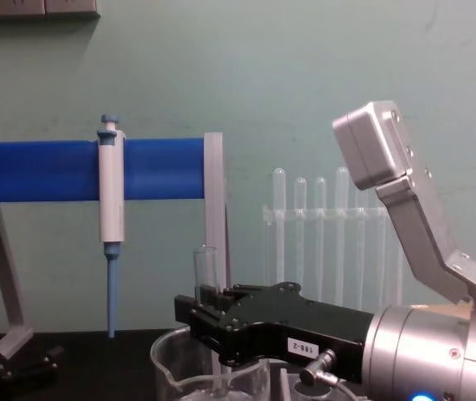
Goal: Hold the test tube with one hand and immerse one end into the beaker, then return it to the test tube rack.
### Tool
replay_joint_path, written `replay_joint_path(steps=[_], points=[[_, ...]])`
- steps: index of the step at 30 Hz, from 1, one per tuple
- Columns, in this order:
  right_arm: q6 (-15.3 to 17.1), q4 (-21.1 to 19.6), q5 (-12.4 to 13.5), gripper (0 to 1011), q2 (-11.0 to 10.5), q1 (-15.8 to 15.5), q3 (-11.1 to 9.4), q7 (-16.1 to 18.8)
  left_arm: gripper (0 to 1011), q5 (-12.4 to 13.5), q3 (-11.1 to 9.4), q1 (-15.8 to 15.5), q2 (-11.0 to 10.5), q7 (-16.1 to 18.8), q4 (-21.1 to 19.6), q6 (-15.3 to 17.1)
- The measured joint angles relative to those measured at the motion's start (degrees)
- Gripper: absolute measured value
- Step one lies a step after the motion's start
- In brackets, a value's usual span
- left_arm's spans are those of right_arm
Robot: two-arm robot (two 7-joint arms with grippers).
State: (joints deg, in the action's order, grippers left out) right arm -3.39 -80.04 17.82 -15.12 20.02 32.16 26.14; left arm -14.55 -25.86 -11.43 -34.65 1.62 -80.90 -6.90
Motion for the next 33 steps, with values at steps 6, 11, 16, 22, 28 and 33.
replay_joint_path(steps=[6, 11, 16, 22, 28, 33], points=[[0.00, 0.00, 0.00, 225, 0.00, 0.00, 0.00, 0.00, 1000, 0.00, 0.00, 0.00, 0.00, 0.00, 0.00, 0.00], [0.00, 0.00, 0.00, 225, 0.00, 0.00, 0.00, 0.00, 1000, 0.00, 0.00, 0.00, 0.00, 0.00, 0.00, 0.00], [0.00, 0.00, 0.00, 225, 0.00, 0.00, 0.00, 0.00, 1000, 0.00, 0.00, 0.00, 0.00, 0.00, 0.00, 0.00], [0.00, 0.00, 0.00, 225, 0.00, 0.00, 0.00, 0.00, 1000, 0.00, 0.00, 0.00, 0.00, 0.00, 0.00, 0.00], [0.00, 0.00, 0.00, 225, 0.00, 0.00, 0.00, 0.00, 1000, 0.00, 0.00, 0.00, 0.00, 0.00, 0.00, 0.00], [0.00, 0.00, 0.00, 226, 0.00, 0.00, 0.00, 0.01, 1000, 0.00, 0.00, 0.00, 0.00, 0.00, 0.00, 0.00]])
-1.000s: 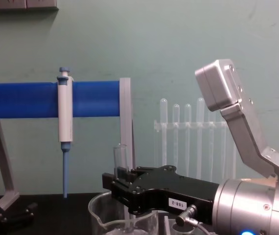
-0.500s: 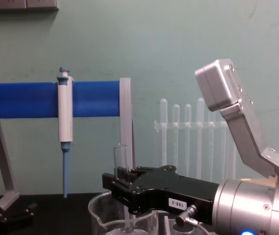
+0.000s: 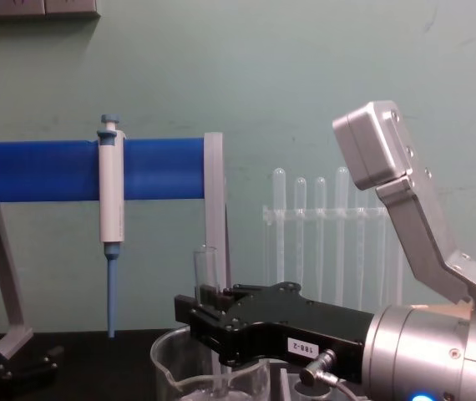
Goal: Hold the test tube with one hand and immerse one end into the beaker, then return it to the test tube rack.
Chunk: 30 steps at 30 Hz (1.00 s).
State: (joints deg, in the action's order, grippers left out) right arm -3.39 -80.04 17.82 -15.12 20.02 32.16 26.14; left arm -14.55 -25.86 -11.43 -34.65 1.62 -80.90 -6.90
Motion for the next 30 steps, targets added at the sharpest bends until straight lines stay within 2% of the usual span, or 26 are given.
replay_joint_path(steps=[30], points=[[0.00, 0.00, 0.00, 225, 0.00, 0.00, 0.00, 0.00, 1000, 0.00, 0.00, 0.00, 0.00, 0.00, 0.00, 0.00]])
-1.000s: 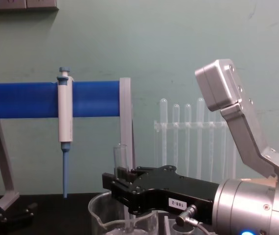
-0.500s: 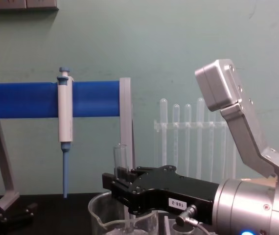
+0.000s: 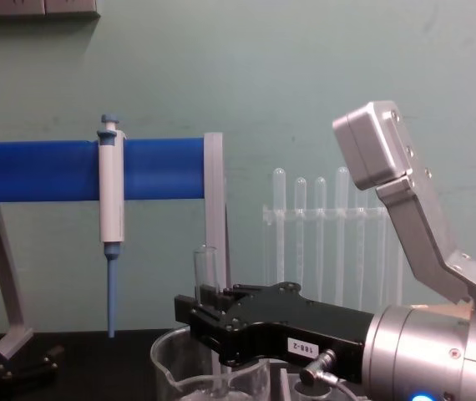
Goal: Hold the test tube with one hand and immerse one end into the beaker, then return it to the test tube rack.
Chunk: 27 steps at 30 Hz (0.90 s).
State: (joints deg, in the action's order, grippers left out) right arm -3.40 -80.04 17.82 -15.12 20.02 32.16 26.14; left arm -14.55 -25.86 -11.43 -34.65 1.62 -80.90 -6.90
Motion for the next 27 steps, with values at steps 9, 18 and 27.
replay_joint_path(steps=[9, 18, 27], points=[[0.00, 0.00, 0.00, 226, 0.00, 0.00, 0.00, 0.00, 1000, 0.00, 0.00, 0.00, 0.00, 0.00, 0.00, 0.00], [0.00, 0.00, 0.00, 225, 0.00, 0.00, 0.00, 0.00, 1000, 0.00, 0.00, 0.00, 0.00, 0.00, -0.01, 0.00], [1.28, -2.07, -0.09, 225, -0.23, -0.23, -0.55, -0.07, 1000, 0.00, 0.00, 0.00, 0.00, 0.00, 0.00, 0.00]])
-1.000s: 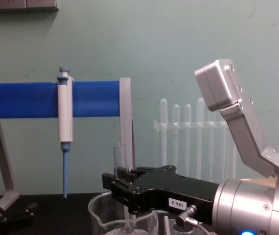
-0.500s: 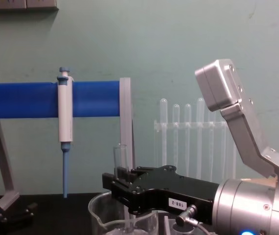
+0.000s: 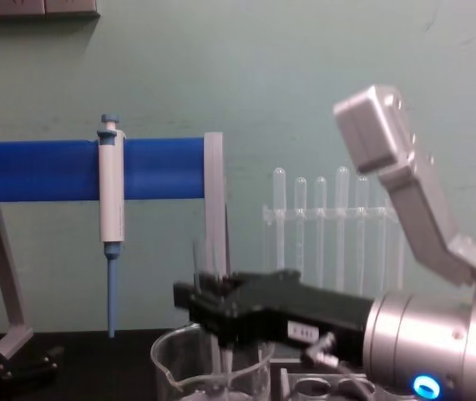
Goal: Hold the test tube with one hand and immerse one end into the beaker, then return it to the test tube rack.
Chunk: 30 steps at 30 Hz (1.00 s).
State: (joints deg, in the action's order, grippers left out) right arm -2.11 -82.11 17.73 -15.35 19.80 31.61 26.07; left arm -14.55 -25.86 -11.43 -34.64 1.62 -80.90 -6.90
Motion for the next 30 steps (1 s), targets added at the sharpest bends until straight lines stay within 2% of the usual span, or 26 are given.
replay_joint_path(steps=[1, 7, 11, 18, 23, 27, 30], points=[[0.00, 0.00, 0.00, 225, 0.00, 0.00, 0.00, 0.00, 1000, 0.00, 0.00, 0.00, 0.00, 0.00, 0.00, 0.00], [5.04, -7.02, 1.26, 225, -1.30, -0.14, -1.53, -0.14, 1000, 0.00, 0.00, 0.00, 0.00, 0.00, 0.00, 0.00], [9.21, -12.17, 3.02, 225, -2.44, 0.47, -2.48, -0.15, 1000, 0.01, 0.00, 0.00, 0.00, 0.00, 0.00, 0.00], [13.73, -19.15, 6.45, 225, -4.76, 0.70, -4.88, -1.32, 1000, 0.00, 0.00, 0.00, 0.00, 0.00, 0.00, 0.00], [14.94, -22.51, 8.24, 226, -7.32, -0.91, -7.24, -2.70, 1000, 0.00, 0.00, 0.00, 0.00, 0.00, 0.00, 0.00], [15.08, -24.01, 9.56, 225, -10.10, -3.43, -9.62, -4.23, 1000, 0.00, 0.00, 0.00, 0.00, 0.00, 0.00, 0.00], [15.06, -24.06, 10.03, 225, -11.28, -4.56, -10.55, -4.80, 1000, 0.00, 0.00, 0.00, 0.00, 0.00, 0.00, 0.00]])
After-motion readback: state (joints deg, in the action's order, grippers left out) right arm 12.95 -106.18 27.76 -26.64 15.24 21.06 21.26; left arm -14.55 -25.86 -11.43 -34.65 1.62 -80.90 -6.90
